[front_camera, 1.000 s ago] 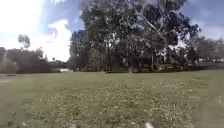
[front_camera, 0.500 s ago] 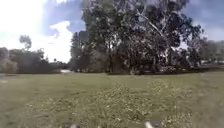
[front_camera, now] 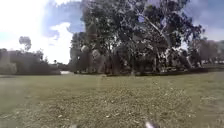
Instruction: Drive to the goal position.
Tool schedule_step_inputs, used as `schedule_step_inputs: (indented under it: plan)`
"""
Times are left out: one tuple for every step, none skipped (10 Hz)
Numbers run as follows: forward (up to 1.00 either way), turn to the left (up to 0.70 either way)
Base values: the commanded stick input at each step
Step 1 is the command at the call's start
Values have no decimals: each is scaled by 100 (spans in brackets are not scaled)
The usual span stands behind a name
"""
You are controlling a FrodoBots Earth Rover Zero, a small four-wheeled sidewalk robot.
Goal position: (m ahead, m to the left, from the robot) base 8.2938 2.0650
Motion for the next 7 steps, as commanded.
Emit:
schedule_step_inputs:
  plan:
    - [70,0]
    - [70,0]
    - [70,0]
    - [70,0]
    - [70,0]
    - [70,0]
    - [70,0]
